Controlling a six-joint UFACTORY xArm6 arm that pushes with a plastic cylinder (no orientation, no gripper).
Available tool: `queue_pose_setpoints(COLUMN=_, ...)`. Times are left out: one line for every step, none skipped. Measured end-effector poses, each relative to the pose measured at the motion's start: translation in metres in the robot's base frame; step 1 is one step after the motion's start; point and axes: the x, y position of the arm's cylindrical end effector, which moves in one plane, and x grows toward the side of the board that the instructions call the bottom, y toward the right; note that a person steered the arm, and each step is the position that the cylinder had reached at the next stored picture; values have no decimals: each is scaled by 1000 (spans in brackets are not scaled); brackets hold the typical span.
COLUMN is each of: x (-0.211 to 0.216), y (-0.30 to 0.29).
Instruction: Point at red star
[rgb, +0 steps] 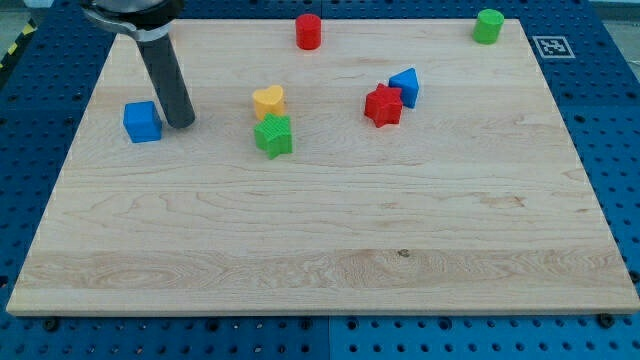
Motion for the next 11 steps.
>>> queue_pose_setpoints(x=0, y=9)
queue_pose_setpoints(x=0, y=20)
queue_pose_setpoints(x=0, y=20)
queue_pose_setpoints(x=-6, y=26)
queue_pose_setpoints(x=-19, y=30)
queue_pose_setpoints(x=-41, y=33)
queue_pose_setpoints(x=-64, y=59)
queue_pose_setpoints(x=-70, y=108)
queue_pose_setpoints(x=-69, y=165)
queue_pose_setpoints(x=-66, y=224)
queue_pose_setpoints(x=-65, y=228)
